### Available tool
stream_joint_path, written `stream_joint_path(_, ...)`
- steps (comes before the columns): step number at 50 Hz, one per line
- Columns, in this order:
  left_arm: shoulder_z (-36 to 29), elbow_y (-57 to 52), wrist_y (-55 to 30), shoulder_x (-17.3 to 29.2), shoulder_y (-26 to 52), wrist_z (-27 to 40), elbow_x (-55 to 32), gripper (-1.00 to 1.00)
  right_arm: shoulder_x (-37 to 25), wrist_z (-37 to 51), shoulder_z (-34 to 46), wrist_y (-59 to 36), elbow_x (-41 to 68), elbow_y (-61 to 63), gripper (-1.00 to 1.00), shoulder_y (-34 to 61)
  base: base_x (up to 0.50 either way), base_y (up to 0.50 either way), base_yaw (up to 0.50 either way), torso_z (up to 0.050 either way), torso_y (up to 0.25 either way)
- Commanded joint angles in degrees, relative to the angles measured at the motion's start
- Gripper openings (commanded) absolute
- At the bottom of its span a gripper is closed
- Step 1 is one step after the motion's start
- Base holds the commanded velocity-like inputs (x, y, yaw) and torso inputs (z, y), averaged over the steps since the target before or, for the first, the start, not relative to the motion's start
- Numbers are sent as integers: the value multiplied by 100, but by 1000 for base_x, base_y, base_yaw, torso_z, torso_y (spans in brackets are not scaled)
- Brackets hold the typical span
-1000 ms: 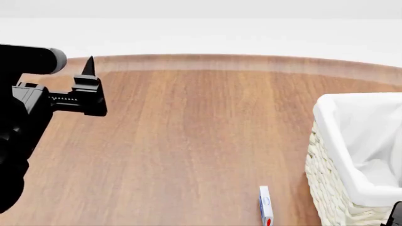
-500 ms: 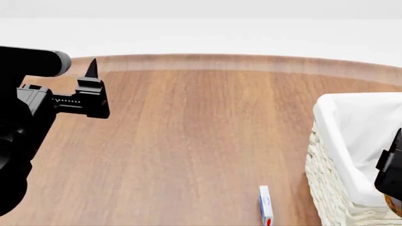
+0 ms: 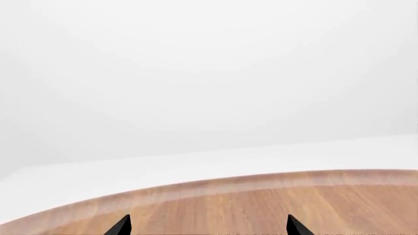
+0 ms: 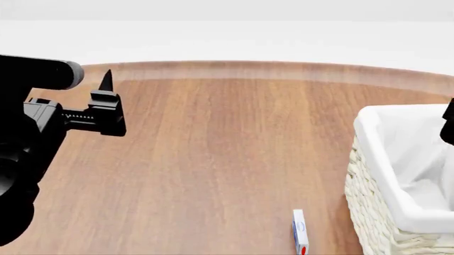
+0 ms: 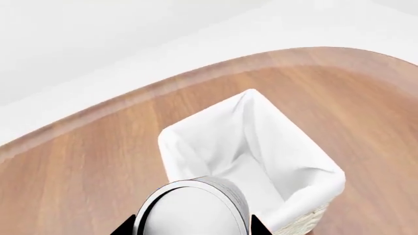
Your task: Pick up the alphabet soup and the cream cheese box, and put them in the basket.
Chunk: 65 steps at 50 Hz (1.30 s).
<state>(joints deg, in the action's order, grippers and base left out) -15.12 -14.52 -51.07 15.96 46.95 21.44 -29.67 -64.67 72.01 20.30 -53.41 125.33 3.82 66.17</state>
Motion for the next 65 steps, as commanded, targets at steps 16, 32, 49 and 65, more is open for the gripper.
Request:
stream_joint_path(16, -114, 1, 26, -3, -10, 42, -14, 100, 1150, -2596, 580, 257, -3100, -1230, -100, 243, 0, 0, 0, 0, 1)
stream_joint_path(32, -154, 175, 203, 11, -60, -3, 17, 100, 1575, -3342, 819, 1009, -4059, -2080, -100, -46, 0, 0, 0, 0, 1)
stream_joint_path(49, -218, 236, 299, 41, -112, -7, 41, 100, 2170, -3822, 1149, 1555, -4782, -3566, -100, -68, 0, 0, 0, 0, 1)
stream_joint_path(65, -225, 260, 307, 55, -97, 16, 17, 100, 2678, -4368, 1351, 1915, -5187, -4851, -100, 116, 0, 0, 0, 0, 1)
